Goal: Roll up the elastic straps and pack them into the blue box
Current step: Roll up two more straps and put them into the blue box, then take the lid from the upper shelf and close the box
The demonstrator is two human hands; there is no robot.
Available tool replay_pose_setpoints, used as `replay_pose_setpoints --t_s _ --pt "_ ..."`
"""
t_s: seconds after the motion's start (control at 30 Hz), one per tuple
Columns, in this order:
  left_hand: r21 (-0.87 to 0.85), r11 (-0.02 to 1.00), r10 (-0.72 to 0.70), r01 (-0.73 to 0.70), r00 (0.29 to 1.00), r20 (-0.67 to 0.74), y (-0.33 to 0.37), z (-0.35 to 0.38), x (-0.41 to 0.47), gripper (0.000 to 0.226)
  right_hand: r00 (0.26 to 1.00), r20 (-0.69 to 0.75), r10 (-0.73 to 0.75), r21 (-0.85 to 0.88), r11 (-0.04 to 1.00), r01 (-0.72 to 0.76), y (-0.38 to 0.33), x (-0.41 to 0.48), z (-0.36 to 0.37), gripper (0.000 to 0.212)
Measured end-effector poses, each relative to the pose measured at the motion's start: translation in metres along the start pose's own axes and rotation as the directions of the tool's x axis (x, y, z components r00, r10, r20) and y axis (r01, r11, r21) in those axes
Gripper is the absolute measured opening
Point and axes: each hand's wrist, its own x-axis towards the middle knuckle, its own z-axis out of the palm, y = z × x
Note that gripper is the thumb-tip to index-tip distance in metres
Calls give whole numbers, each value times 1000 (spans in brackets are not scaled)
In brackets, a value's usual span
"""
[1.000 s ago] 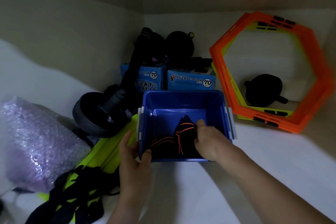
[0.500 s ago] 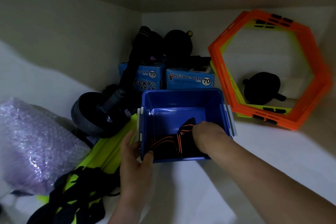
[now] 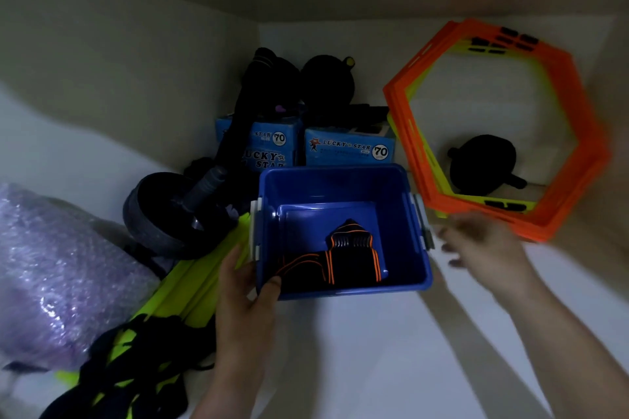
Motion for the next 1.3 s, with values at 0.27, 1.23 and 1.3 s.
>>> replay_pose_setpoints --t_s 0.27,1.23,1.3 --pt "-60 994 -86 93 991 101 -1 6 7 60 894 346 285 277 879 -388 40 -26 13 41" --pt "54 977 -214 208 942 259 70 40 -186 74 958 146 246 39 966 -254 56 -185 -163 66" --pt "74 975 -222 210 938 265 73 38 -192 74 953 142 266 27 962 -272 56 -190 -167 67"
